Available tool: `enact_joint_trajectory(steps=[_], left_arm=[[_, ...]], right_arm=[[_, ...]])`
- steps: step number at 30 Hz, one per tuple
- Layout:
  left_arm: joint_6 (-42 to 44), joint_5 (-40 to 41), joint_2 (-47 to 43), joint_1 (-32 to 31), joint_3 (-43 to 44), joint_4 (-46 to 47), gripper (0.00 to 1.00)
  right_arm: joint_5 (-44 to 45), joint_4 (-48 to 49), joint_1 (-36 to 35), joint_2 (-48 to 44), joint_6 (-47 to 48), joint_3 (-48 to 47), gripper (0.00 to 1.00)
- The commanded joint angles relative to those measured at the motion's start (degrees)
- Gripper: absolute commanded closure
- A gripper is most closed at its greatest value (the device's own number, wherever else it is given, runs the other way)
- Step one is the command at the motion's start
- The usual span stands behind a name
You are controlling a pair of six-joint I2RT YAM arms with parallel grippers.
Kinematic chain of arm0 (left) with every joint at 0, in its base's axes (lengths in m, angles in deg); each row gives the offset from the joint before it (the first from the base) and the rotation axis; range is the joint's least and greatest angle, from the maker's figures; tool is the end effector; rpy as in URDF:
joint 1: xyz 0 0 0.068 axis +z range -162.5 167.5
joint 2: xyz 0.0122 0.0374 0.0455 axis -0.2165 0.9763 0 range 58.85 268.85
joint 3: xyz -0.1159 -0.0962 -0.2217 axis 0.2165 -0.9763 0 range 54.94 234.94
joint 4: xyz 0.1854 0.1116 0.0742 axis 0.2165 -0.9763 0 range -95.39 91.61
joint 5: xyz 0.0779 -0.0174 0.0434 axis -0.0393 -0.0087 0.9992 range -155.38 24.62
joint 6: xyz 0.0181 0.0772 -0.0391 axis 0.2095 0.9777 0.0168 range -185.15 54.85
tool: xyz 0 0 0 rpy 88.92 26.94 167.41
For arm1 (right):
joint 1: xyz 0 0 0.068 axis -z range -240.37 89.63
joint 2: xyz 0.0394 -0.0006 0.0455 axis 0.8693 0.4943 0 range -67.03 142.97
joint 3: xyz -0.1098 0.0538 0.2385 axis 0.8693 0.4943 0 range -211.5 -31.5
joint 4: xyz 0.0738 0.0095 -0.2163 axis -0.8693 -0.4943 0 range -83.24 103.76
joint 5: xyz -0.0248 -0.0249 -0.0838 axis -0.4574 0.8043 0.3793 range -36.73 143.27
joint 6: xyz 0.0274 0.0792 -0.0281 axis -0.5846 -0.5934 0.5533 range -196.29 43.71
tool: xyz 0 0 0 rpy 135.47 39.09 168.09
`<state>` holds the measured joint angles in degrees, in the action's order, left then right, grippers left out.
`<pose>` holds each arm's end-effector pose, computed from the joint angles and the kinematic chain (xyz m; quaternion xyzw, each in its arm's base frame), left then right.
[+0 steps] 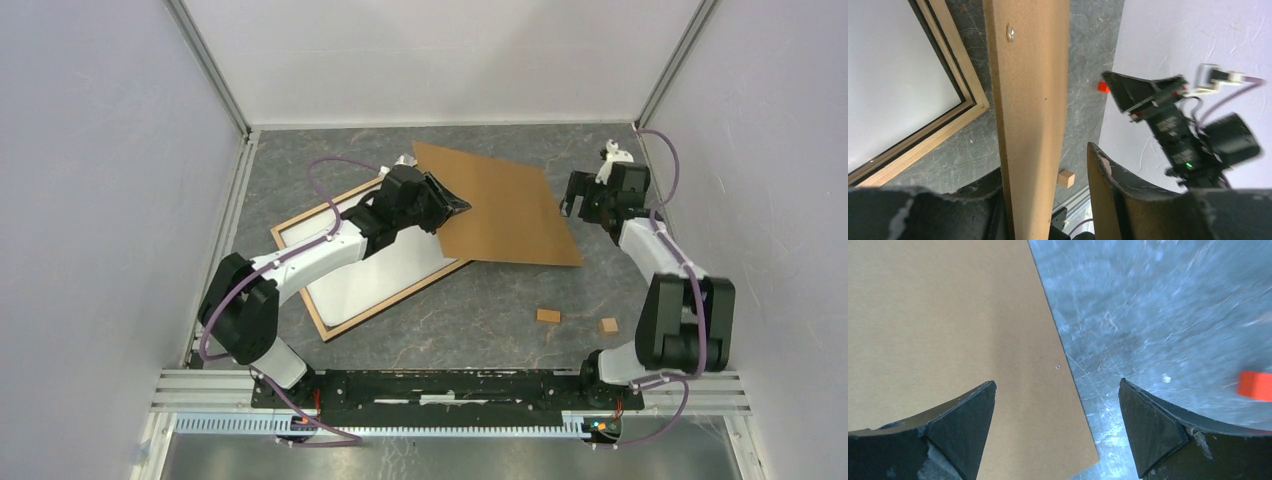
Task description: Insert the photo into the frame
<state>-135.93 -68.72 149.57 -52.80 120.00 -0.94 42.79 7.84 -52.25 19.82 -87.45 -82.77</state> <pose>0.2812 -0.2445 0.2638 -0.2111 0.8314 -0.4374 0.2699 0.3233 -0.0316 0.1987 0.1151 0.9014 0.0941 0.4066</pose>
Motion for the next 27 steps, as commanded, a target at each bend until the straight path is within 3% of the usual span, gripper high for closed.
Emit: enact_joint_trajectory(steps=[1, 7, 10, 13, 16, 19, 23, 27], left_arm=[[3.87, -0.02, -3.51, 0.85, 3.06, -2.85, 0.66], [4.72, -1.65, -4.58, 2.99, 4.31, -5.24, 0.65], [5.11, -2.76, -4.57, 3.59, 5.07, -5.88, 0.64], [5.16, -3.11, -4.79, 4.03, 5.08, -6.29, 0.64], [4.82, -3.47, -4.68, 4.16, 5.15, -6.06, 0.64], [4.61, -4.18, -4.29, 4.21, 5.65, -6.06, 0.64], [4.32, -4.23, -4.5, 4.25, 5.86, -6.2, 0.64], [4.44, -4.54, -4.71, 4.21, 5.96, -6.83, 0.64]], right_arm=[[18.83, -8.41, -11.95, -10.7, 7.43, -6.36, 0.02], [18.95, -4.04, -38.79, -26.46, 22.02, 3.67, 0.02], [24.25, -2.72, -53.63, -32.84, 31.82, 9.48, 0.02], [29.18, -4.19, -62.63, -34.96, 38.82, 12.52, 0.02], [36.36, -3.57, -68.7, -34.37, 44.3, 15.3, 0.02], [47.22, 3.06, -74.31, -31.78, 50.37, 20.35, 0.02], [69.76, 27.68, -76.76, -24.41, 61.09, 27.78, 0.03], [70.59, 36.42, -76.26, -20.25, 63.53, 28.84, 0.07]])
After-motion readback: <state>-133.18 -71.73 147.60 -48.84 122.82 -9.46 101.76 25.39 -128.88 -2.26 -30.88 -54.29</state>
